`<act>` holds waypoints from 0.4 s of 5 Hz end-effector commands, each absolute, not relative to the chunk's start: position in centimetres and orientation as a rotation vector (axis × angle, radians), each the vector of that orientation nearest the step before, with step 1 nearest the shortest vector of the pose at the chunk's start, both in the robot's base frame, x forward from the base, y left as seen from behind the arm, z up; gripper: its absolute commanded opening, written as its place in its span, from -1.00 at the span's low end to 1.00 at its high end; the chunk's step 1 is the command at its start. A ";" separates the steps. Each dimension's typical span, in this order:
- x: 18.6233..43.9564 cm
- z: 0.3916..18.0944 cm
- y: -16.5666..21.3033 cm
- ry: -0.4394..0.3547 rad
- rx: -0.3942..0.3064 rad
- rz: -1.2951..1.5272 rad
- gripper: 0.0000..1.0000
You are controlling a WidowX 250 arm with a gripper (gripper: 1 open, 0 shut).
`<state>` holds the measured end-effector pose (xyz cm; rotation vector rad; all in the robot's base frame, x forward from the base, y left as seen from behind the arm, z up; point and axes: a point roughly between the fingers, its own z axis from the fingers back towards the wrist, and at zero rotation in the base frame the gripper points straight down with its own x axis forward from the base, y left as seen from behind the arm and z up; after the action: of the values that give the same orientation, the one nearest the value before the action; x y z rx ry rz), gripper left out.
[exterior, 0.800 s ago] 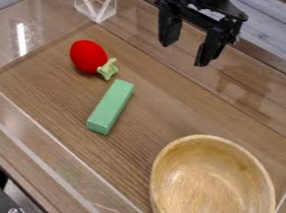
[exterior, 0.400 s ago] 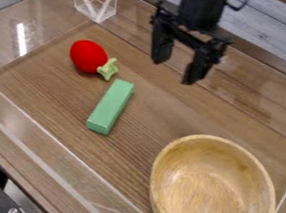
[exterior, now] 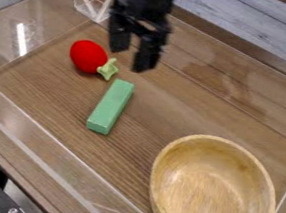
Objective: Move the red object to the right side of the table
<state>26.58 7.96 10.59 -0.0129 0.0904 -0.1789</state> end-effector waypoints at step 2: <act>26.0 11.4 14.4 0.003 0.021 -0.342 1.00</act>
<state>25.29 13.85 9.92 -0.0159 0.0462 -0.3407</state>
